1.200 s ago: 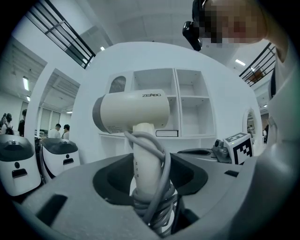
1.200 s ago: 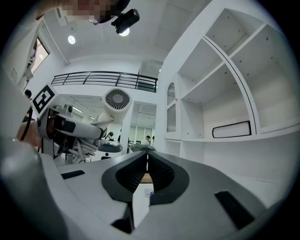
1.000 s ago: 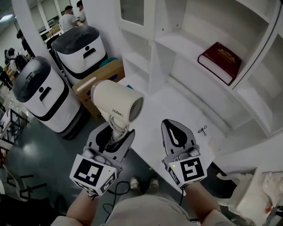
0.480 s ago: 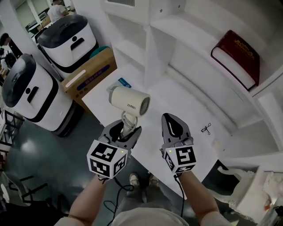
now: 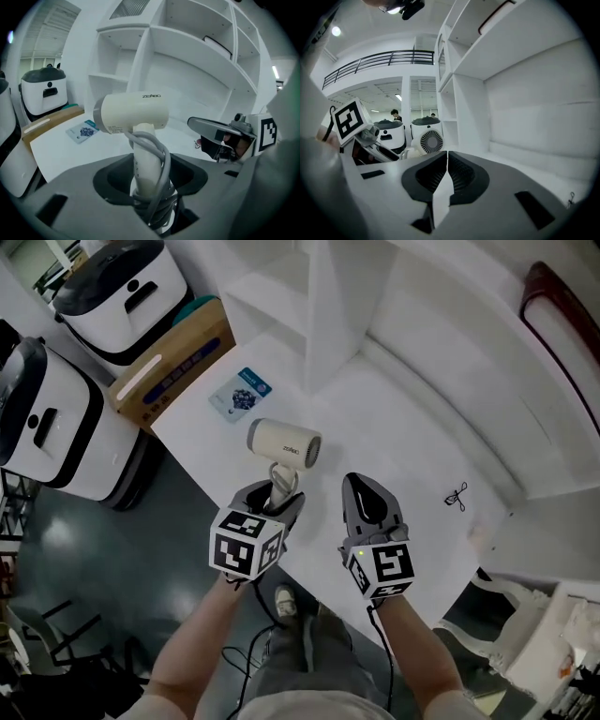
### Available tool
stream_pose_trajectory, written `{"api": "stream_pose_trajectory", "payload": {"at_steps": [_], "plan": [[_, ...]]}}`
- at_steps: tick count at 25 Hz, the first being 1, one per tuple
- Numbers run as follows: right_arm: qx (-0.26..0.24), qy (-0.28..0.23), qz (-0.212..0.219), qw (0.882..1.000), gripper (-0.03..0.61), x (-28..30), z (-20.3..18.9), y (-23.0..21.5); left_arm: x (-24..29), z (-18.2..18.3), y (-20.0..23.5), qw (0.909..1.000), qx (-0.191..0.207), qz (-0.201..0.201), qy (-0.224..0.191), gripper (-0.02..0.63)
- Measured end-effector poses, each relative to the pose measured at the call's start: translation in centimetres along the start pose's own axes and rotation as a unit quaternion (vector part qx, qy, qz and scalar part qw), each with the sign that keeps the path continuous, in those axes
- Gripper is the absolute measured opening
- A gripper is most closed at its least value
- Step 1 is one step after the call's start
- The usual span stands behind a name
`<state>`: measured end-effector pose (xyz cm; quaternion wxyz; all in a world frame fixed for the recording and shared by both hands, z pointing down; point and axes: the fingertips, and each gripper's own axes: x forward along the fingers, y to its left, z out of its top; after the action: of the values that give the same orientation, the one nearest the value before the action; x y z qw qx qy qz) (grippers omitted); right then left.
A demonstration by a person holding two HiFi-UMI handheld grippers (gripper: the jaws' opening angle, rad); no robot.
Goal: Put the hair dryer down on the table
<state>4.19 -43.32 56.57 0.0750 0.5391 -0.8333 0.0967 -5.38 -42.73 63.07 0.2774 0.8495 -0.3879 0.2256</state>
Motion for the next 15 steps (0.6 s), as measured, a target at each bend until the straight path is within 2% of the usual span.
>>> {"api": "stream_pose_trajectory", "payload": {"at_steps": [3,7,15], "plan": [[0.012,0.019,-0.007,1.0,0.021,0.2,-2.6,-0.2,2.7,-3.1,0.8,0.9992,-0.013,-0.002,0.039,0.222],[0.001,0.039,-0.007,0.999,0.021,0.7,-5.2,-0.5,5.9,-6.3,1.8,0.9968,-0.017,0.0,0.078,0.222],[0.018,0.057,-0.028,0.998,0.021,0.5,-7.6,-2.0,8.1,-9.4,2.3,0.9922,-0.041,-0.004,0.118,0.222]]}}
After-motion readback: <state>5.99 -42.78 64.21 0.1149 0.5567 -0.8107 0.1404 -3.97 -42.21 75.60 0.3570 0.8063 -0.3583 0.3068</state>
